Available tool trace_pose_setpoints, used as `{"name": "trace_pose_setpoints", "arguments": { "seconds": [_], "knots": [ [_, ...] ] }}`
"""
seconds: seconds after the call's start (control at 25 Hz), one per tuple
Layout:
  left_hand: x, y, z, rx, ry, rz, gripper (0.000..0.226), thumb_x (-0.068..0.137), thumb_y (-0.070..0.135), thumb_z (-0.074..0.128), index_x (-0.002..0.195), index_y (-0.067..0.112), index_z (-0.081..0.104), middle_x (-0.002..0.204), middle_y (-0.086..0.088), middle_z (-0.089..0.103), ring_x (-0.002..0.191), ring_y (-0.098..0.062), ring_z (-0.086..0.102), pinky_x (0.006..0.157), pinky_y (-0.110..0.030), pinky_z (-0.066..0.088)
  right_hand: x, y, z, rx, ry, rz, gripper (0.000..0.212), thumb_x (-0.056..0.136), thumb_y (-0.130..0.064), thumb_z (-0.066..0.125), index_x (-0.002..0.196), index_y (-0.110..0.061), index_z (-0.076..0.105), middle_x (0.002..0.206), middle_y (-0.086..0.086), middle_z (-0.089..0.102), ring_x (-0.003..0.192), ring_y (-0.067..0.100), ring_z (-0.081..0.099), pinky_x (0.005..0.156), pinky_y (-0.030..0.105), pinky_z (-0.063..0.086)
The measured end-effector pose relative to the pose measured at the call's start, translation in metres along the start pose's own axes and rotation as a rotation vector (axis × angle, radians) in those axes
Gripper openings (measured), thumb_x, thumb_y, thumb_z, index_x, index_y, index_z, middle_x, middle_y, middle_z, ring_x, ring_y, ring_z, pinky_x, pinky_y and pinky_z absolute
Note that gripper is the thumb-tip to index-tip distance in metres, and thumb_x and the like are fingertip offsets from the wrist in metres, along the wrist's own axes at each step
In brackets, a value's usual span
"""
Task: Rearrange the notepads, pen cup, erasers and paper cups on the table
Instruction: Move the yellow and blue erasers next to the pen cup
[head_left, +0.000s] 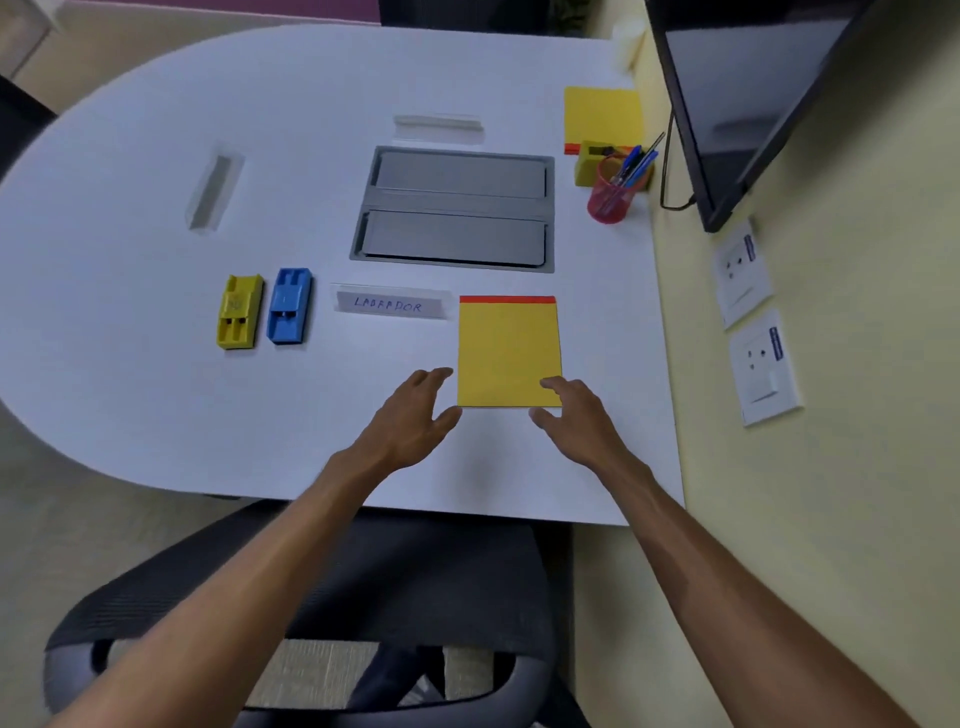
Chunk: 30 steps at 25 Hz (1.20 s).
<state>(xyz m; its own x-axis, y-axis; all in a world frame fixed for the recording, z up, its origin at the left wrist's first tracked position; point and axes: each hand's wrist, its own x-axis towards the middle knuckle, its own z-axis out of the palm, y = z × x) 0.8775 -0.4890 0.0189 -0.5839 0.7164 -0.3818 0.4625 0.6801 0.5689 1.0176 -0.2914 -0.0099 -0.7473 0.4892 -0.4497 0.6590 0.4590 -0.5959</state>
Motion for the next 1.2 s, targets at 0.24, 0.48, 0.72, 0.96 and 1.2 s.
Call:
{"name": "trace_pose_setpoints", "arguments": {
  "seconds": [0.24, 0.48, 0.72, 0.96, 1.2],
  "knots": [
    [0.073, -0.021, 0.051, -0.064, -0.099, -0.134, 0.069, 0.096, 0.038, 0.058, 0.153, 0.011, 0.030, 0.150, -0.016, 0.039, 0.134, -0.032, 0.043, 0.102, -0.039, 0.039, 0.057, 0.034, 0.016, -0.022, 0.021, 0.129, 0.061, 0.095, -0.032, 0.061, 0.147, -0.012, 0.039, 0.138, 0.018, 0.045, 0.130, 0.032, 0.044, 0.102, 0.036, 0.039],
    [0.121, -0.024, 0.079, -0.124, -0.010, -0.325, 0.059, 0.094, 0.029, 0.060, 0.141, 0.000, 0.038, 0.137, -0.023, 0.044, 0.127, -0.039, 0.042, 0.094, -0.040, 0.038, 0.089, 0.044, 0.031, 0.020, 0.098, 0.202, 0.055, 0.096, -0.031, 0.055, 0.143, -0.005, 0.040, 0.137, 0.016, 0.050, 0.130, 0.032, 0.042, 0.102, 0.039, 0.039],
    [0.141, -0.019, 0.076, -0.444, 0.057, -0.510, 0.043, 0.089, 0.027, 0.067, 0.123, 0.006, 0.051, 0.115, -0.012, 0.055, 0.088, -0.022, 0.054, 0.068, -0.029, 0.039, 0.103, 0.031, 0.037, 0.080, 0.191, 0.303, 0.048, 0.093, -0.027, 0.056, 0.134, -0.003, 0.048, 0.132, 0.015, 0.052, 0.122, 0.033, 0.049, 0.096, 0.037, 0.041],
    [0.164, -0.037, 0.064, -0.696, 0.075, -0.676, 0.019, 0.078, 0.008, 0.071, 0.076, 0.001, 0.054, 0.070, -0.014, 0.053, 0.063, -0.026, 0.051, 0.062, -0.032, 0.046, 0.125, 0.032, 0.020, 0.366, 0.235, 0.508, 0.024, 0.081, -0.014, 0.066, 0.103, -0.007, 0.062, 0.094, 0.009, 0.058, 0.091, 0.032, 0.061, 0.076, 0.035, 0.048],
    [0.172, -0.042, 0.061, -0.672, 0.097, -0.594, 0.018, 0.077, -0.012, 0.054, 0.079, 0.002, 0.065, 0.088, -0.019, 0.069, 0.074, -0.031, 0.065, 0.078, -0.047, 0.061, 0.138, 0.045, 0.004, 0.481, 0.273, 0.539, 0.021, 0.079, 0.001, 0.068, 0.093, -0.013, 0.060, 0.083, 0.000, 0.060, 0.073, 0.020, 0.055, 0.055, 0.025, 0.040]
  ]
}}
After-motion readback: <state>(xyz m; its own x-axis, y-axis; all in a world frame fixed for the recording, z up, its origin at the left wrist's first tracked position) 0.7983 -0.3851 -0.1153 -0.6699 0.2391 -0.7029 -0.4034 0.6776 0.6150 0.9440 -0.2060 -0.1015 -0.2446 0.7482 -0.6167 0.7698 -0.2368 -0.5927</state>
